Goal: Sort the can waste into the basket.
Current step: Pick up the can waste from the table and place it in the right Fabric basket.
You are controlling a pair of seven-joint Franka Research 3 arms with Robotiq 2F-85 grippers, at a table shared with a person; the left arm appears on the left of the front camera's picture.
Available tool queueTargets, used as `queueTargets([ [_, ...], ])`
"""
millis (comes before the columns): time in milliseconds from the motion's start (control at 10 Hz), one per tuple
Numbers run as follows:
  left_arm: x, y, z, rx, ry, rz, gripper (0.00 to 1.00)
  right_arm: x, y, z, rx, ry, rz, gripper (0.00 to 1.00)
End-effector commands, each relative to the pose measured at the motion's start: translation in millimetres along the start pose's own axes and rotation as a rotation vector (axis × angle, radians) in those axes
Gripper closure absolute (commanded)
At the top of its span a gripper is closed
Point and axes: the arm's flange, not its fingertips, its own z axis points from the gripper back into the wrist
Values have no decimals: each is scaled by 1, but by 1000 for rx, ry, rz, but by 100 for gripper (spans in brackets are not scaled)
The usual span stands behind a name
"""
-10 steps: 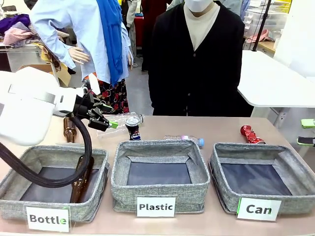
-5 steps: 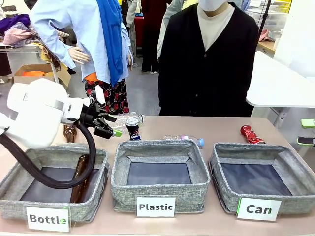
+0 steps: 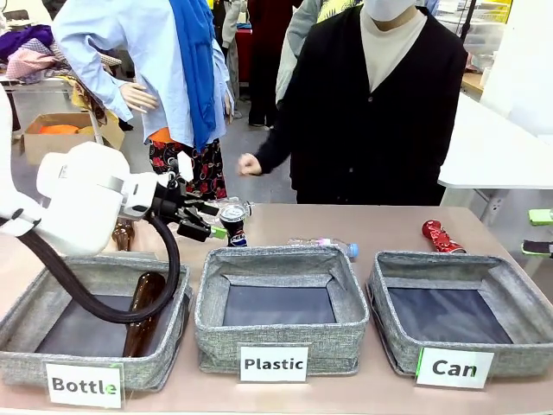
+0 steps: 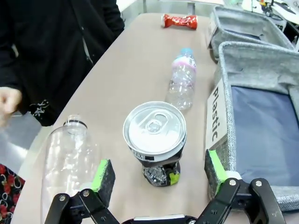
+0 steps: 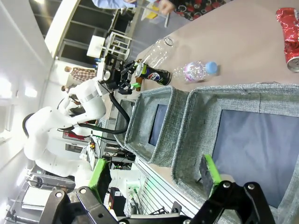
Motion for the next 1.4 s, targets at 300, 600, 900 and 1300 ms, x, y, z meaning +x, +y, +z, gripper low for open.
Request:
queueTargets([
  [300,-17,-4,99,-3,26,50,0,3,-1,0,23,-21,27,0],
  [600,-34,-106,275,36,-6,8,0,3,-1,0,23,-21,27,0],
  [900,-59,-184,402,171,-166,159,0,3,-1,0,23,-21,27,0],
  [1300,-146,-244,506,521,-390,462,0,3,-1,0,23,-21,27,0],
])
